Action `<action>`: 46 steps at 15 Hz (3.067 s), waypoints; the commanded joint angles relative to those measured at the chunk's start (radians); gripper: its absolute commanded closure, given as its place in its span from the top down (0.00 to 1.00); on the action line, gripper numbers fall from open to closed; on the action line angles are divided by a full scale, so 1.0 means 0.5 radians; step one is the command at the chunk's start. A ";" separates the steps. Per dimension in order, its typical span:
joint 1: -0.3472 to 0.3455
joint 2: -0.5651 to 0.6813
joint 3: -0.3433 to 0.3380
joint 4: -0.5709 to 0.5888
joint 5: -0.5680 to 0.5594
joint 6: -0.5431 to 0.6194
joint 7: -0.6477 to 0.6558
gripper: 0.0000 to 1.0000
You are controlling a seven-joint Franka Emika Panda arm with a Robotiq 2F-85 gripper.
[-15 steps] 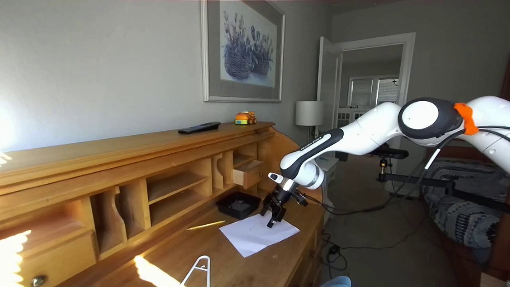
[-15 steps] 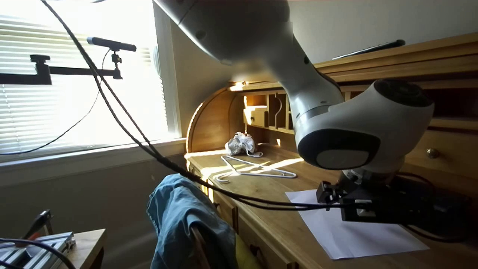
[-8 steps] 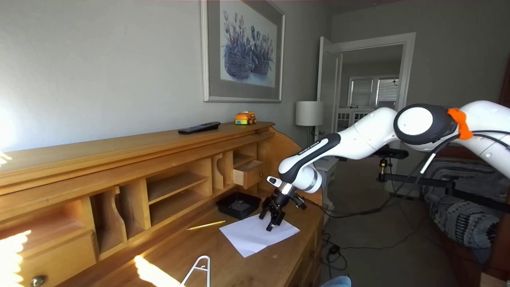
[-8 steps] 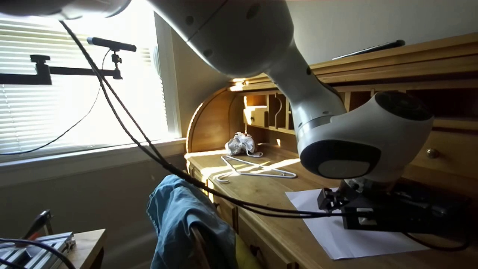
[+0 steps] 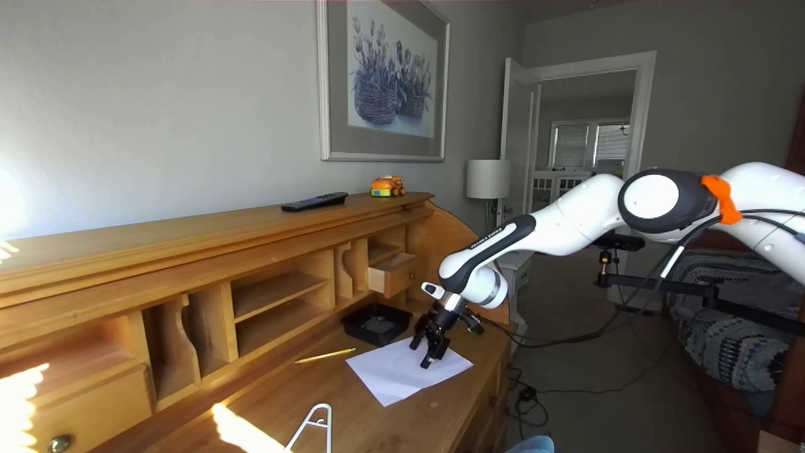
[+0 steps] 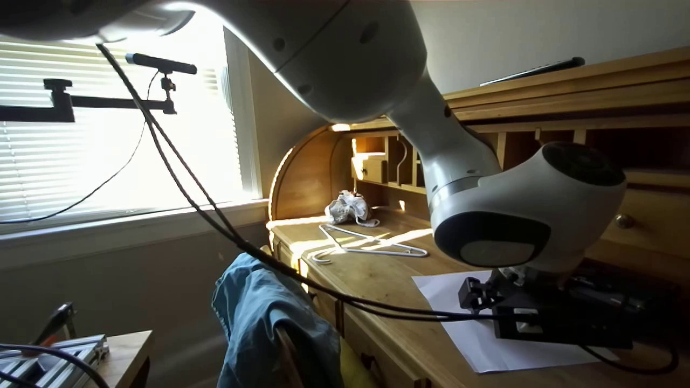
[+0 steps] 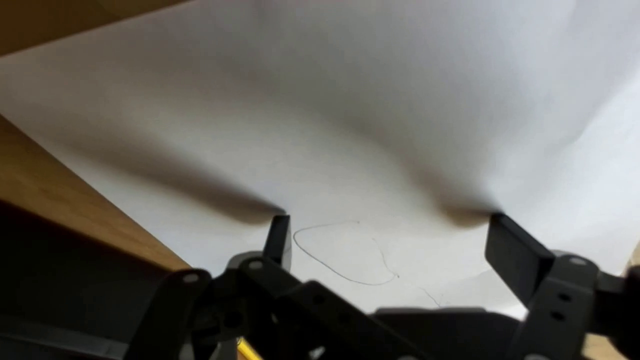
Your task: Move the paper to the left
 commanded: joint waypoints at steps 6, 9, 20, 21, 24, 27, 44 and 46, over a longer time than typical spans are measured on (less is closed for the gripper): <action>0.102 -0.002 -0.049 -0.023 -0.003 0.126 0.422 1.00; 0.135 -0.033 -0.060 -0.092 -0.037 0.208 0.547 1.00; 0.414 -0.355 -0.269 -0.660 -0.217 0.763 1.242 1.00; 0.457 -0.400 -0.300 -0.727 -0.239 0.783 1.381 1.00; 0.567 -0.472 -0.365 -0.856 -0.332 0.826 1.781 1.00; 0.659 -0.492 -0.408 -0.919 -0.397 0.918 2.192 1.00; 1.949 -0.502 -1.414 -1.019 -0.431 0.875 3.740 1.00; 1.981 -0.514 -1.395 -1.012 -0.420 0.817 3.824 1.00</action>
